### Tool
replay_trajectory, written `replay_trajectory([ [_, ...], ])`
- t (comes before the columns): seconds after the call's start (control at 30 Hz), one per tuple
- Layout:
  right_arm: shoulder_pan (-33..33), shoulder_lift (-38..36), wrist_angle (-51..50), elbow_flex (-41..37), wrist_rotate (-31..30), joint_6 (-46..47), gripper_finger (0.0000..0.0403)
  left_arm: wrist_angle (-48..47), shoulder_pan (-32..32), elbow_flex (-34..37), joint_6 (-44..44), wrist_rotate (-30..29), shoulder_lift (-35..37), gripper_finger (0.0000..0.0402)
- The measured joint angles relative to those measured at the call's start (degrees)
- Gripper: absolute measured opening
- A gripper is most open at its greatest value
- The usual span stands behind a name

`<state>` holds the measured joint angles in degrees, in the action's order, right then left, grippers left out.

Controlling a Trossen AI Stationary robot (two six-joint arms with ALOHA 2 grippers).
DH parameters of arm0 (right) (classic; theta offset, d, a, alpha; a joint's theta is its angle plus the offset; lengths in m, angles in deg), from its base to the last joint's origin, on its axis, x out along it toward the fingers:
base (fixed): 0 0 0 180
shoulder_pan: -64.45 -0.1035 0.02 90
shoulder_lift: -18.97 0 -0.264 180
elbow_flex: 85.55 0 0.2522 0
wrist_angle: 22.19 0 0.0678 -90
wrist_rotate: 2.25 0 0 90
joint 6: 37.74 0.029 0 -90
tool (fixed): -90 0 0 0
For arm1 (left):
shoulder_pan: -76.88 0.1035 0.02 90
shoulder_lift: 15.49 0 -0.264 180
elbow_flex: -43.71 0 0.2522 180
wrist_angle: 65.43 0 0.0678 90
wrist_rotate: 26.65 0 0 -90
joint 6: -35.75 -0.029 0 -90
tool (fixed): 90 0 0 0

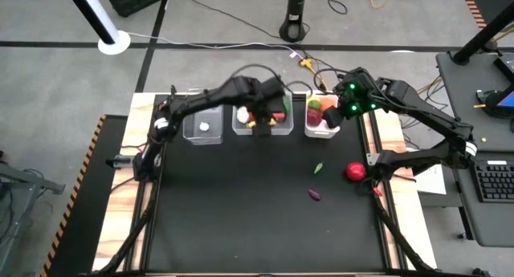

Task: Sort produce into baskets
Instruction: Put the orange carrot into the transparent bin, then put the green chili into the glass bin

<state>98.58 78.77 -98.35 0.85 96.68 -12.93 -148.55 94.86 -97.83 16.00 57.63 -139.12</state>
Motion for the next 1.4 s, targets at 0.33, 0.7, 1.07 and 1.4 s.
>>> replay_trajectory([
  [0.33,0.0,-0.1,0.1,0.0,-0.2,2.3,0.0194,3.8,7.3,8.0,-9.1,7.2,0.0,0.0079],
  [0.7,0.0,-0.1,0.0,0.0,-1.5,5.7,0.0194,9.6,9.3,14.1,-8.4,8.0,0.1,0.0163],
  [1.07,-2.9,-0.1,-3.5,-0.7,-1.2,14.4,0.0194,7.4,9.3,8.6,-4.0,14.8,1.5,0.021],
  [1.4,-11.2,0.0,-3.4,-3.8,-4.0,21.2,0.0201,7.9,7.4,5.8,0.0,16.4,8.9,0.021],
])
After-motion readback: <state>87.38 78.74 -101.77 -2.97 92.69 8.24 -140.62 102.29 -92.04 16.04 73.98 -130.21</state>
